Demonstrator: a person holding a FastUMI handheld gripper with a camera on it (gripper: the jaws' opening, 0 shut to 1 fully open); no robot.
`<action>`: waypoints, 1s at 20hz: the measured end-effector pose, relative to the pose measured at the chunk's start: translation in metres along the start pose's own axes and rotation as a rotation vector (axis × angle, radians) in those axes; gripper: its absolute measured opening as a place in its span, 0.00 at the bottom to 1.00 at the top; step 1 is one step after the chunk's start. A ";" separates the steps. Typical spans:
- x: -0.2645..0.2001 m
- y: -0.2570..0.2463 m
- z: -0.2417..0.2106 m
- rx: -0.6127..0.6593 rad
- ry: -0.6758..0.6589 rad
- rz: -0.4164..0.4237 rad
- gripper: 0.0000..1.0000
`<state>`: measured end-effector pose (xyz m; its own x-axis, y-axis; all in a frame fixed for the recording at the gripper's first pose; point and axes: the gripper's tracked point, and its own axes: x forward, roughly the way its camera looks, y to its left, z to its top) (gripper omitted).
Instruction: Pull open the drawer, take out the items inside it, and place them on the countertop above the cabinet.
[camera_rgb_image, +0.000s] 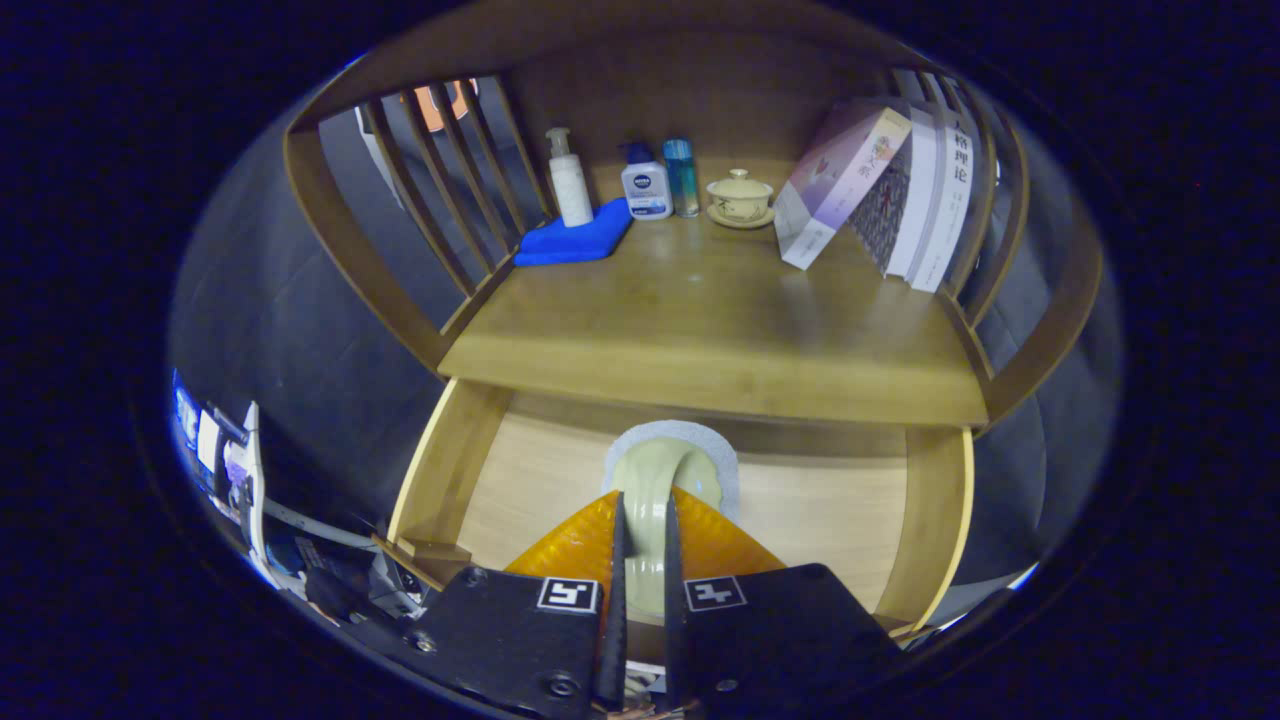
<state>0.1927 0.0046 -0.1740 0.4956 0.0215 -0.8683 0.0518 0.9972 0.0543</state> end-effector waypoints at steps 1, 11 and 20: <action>0.001 -0.001 0.012 -0.003 -0.008 -0.011 0.18; 0.036 -0.002 0.087 0.051 -0.025 -0.073 0.18; 0.074 -0.019 0.141 0.069 -0.016 -0.169 0.18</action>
<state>0.3501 -0.0232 -0.1696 0.4881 -0.1478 -0.8602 0.1949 0.9791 -0.0576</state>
